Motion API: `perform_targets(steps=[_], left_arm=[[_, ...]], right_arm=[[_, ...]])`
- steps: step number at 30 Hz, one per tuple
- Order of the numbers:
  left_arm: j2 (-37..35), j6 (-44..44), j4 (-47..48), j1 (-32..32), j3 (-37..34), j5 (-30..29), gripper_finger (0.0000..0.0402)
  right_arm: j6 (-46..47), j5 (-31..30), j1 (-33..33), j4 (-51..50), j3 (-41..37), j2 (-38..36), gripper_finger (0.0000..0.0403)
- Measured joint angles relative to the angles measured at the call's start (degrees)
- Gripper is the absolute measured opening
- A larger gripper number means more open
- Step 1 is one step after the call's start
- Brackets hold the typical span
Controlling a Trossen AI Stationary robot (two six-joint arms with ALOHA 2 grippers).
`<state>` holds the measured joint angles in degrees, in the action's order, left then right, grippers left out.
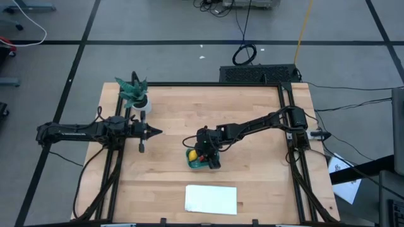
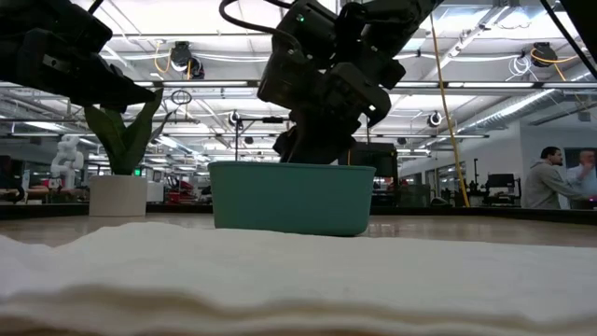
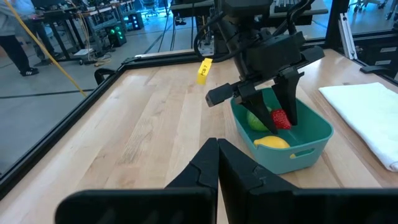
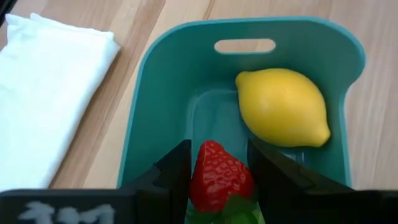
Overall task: Pick and placing Produce into tupperware
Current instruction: Put the red strawberry into the blue bin
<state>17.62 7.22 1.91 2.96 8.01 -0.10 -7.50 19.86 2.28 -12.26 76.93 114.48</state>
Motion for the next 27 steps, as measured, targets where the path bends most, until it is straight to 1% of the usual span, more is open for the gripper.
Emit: perform_targets(steps=[24, 27], left_arm=[[0.0, 0.01, 0.05, 0.02, -0.01, 0.0, 0.0005], [0.0, 0.0, 0.05, 0.0, -0.02, 0.0, 0.0005]], right_arm=[[0.29, -0.17, -0.5, 1.2, 0.04, 0.9, 0.0137], [-0.09, -0.25, -0.5, 1.43, 0.04, 2.13, 0.0137]])
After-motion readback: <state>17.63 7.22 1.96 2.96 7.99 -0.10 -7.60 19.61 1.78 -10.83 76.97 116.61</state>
